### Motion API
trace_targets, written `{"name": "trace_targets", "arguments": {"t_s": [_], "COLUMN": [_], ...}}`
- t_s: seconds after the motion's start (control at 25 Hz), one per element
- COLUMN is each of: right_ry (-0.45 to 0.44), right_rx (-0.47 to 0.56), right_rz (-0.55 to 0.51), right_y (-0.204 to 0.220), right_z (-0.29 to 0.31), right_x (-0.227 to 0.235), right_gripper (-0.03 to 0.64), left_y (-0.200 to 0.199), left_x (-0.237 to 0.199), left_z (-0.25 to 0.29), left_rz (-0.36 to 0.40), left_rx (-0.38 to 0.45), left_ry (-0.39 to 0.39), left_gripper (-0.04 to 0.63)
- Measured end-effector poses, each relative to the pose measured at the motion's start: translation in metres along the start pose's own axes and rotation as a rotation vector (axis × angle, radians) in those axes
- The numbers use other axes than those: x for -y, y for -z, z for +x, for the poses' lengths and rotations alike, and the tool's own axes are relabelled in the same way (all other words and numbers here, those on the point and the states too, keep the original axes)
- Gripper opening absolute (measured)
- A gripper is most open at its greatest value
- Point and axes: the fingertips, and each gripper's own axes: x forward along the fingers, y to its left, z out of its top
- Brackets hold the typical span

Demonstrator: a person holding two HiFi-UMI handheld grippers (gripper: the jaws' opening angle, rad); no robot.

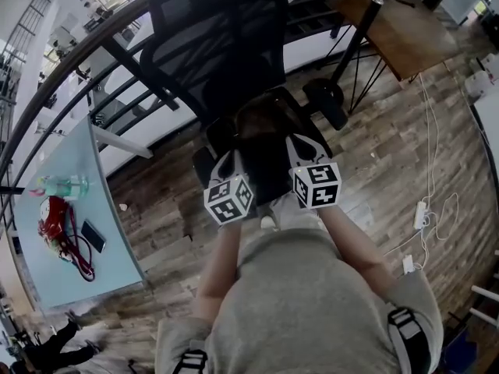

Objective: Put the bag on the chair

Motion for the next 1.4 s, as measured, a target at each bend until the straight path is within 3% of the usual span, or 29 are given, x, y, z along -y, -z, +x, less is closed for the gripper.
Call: {"name": "trace_targets", "arguments": {"t_s": [0.8,1.4], "right_ry": [-0.025,-0.034], "right_rx": [0.027,0.037], "right_rz": [0.000,0.007], "right_y": [-0.001,-0.003], "right_z": [-0.036,-0.041], "right_x": [-0.025,-0.022], "right_gripper": [0.005,0.005], "left_y": [-0.006,-0.004], "left_x": [0.008,0.016], "left_z": [-0.040,-0.036], "left_rz": [0.058,0.031], "left_rx": [0.031,0.015], "left_ry": [0.045,0.060], "left_gripper": [0.002,0.002]}}
